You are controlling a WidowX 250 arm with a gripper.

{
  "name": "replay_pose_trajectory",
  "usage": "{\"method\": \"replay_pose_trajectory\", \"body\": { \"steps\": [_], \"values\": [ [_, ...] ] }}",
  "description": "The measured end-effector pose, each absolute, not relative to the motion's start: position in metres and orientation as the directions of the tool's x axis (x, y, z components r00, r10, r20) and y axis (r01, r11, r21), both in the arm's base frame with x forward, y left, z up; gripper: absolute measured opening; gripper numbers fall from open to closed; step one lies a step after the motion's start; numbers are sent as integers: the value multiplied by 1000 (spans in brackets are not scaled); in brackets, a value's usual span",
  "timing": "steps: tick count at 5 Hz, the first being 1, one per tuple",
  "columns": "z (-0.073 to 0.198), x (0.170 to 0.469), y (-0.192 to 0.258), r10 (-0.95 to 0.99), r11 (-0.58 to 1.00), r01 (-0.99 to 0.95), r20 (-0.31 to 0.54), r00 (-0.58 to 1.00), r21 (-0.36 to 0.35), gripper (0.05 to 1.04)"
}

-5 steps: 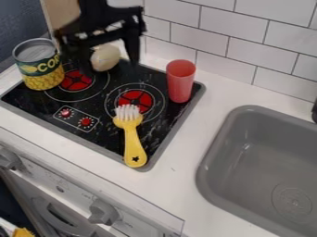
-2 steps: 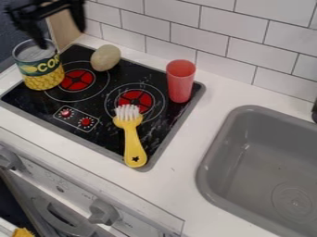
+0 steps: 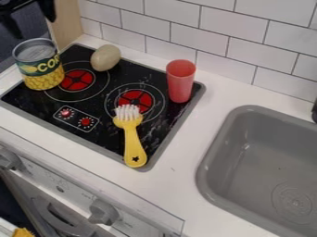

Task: Move the can to the bottom right side of the stove beside the yellow brush

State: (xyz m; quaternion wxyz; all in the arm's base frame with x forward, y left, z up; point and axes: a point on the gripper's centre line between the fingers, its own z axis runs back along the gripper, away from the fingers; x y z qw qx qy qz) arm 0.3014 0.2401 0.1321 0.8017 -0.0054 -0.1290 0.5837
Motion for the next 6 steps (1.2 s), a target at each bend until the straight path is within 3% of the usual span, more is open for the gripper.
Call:
{"method": "replay_pose_trajectory", "body": {
  "steps": [2, 6],
  "values": [
    [116, 300, 273, 952, 253, -961, 208, 226, -113, 1000],
    [85, 289, 260, 947, 291, -956, 149, 283, -34, 1000]
  ]
}}
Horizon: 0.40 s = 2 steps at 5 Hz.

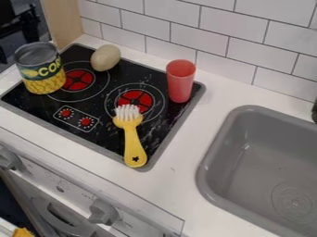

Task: Move the can to the bottom right side of the stove beside the yellow brush

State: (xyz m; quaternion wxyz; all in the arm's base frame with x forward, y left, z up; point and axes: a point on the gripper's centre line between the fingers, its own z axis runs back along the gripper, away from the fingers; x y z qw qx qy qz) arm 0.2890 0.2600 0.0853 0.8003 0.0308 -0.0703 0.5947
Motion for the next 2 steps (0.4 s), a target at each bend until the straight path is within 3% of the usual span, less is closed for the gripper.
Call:
{"method": "replay_pose_trajectory", "body": {
  "steps": [1, 2],
  "values": [
    [70, 283, 241, 944, 312, -950, 112, 310, 0, 1000],
    [74, 274, 226, 946, 310, -951, 103, 308, -4, 1000]
  ]
}}
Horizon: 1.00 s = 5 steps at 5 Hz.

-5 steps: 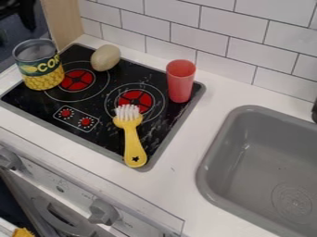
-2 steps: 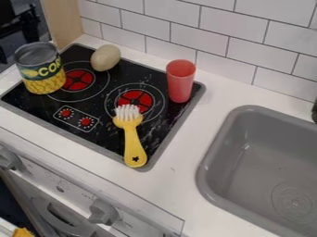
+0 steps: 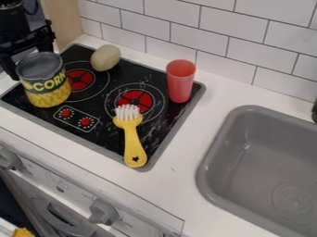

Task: Move the can to the bottom right side of the stove beside the yellow brush

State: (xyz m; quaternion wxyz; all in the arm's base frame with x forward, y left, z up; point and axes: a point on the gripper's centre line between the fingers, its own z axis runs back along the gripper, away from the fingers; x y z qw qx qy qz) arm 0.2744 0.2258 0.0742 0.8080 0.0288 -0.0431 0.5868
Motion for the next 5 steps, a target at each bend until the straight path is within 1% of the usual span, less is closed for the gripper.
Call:
{"method": "replay_pose_trajectory", "body": {
  "steps": [1, 2, 3, 4, 5],
  "values": [
    [70, 274, 207, 955, 292, -956, 57, 292, -6, 1000],
    [75, 275, 189, 979, 196, -980, 53, 195, -19, 1000],
    [73, 278, 161, 988, 152, -988, 40, 150, -29, 1000],
    [75, 275, 144, 986, 162, -986, 36, 160, -33, 1000],
    [71, 275, 127, 982, 189, -982, 16, 189, -18, 1000]
  ]
}}
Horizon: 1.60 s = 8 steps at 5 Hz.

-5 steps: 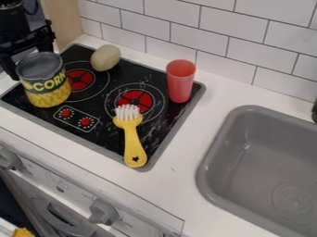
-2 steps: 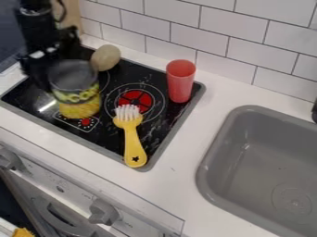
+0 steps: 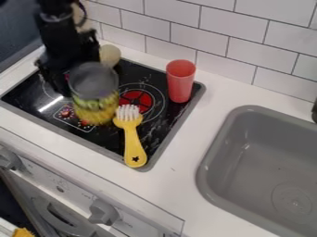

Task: Move the can to the bottom right side of the stove beside the yellow brush

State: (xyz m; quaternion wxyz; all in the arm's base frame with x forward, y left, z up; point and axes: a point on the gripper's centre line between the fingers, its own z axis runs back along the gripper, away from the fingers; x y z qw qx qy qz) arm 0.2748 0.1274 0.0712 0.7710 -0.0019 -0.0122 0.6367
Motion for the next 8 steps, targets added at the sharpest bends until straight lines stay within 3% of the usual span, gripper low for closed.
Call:
{"method": "replay_pose_trajectory", "body": {
  "steps": [5, 7, 8],
  "values": [
    [76, 286, 69, 952, 307, -951, -6, 307, -42, 999],
    [92, 282, 69, 944, 328, -942, 5, 329, -67, 1000],
    [117, 276, 80, 951, 310, -944, 37, 308, -117, 1000]
  ]
}}
